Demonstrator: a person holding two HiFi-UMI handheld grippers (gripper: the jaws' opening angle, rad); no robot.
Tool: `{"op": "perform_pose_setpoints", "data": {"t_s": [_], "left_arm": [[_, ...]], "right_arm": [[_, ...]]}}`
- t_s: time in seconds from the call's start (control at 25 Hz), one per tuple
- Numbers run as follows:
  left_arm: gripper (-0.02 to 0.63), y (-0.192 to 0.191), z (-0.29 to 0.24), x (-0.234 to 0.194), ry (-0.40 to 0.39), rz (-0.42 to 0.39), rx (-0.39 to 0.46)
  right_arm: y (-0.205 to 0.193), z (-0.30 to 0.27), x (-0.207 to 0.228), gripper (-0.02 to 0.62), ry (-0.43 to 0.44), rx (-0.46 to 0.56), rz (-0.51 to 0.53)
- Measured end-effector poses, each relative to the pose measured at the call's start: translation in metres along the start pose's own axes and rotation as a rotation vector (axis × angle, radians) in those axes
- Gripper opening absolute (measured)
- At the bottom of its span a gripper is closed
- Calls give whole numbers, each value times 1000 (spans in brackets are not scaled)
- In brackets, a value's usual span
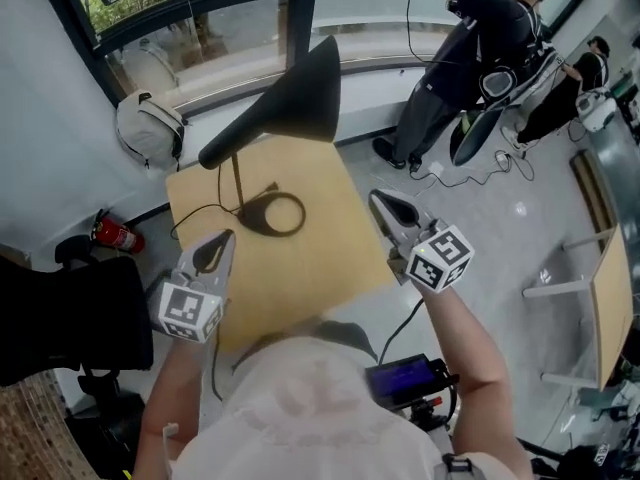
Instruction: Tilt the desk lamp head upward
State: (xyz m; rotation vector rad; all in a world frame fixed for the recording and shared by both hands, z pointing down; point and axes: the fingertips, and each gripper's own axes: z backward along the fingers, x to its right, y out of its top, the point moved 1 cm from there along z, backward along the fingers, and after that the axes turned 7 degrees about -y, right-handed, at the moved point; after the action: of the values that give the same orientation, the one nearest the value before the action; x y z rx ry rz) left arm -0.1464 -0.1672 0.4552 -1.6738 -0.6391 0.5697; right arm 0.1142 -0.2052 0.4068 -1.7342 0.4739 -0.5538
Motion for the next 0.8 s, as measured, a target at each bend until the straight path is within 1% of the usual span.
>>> {"op": "perform_pose_setpoints", "data": {"t_s": [0.08, 0.12, 0.24, 0.36, 0.44, 0.56, 0.64, 0.8], "left_arm": [[2, -8, 0, 18, -46, 42, 10], [2, -10, 0, 27, -63, 55, 14], [2, -16, 4, 60, -103, 73, 17], [2, -20, 12, 93, -125, 103, 28], [2, -23, 17, 107, -115, 143, 34], [0, -30, 25, 130, -104, 191, 40], [0, -36, 30, 142, -88, 199, 31], [0, -45, 43, 160, -29, 228, 20]], "right_arm": [[-9, 12, -7, 14, 10, 1, -25], [-12, 18, -13, 14, 30, 10, -40], [-23, 39, -40, 15, 147, 47, -83], [-39, 62, -67, 17, 256, 50, -76], [-49, 73, -78, 14, 302, 45, -67], [-61, 92, -86, 12, 347, 35, -69], [-68, 104, -85, 12, 359, 29, -73], [-76, 122, -80, 12, 364, 16, -85]]}}
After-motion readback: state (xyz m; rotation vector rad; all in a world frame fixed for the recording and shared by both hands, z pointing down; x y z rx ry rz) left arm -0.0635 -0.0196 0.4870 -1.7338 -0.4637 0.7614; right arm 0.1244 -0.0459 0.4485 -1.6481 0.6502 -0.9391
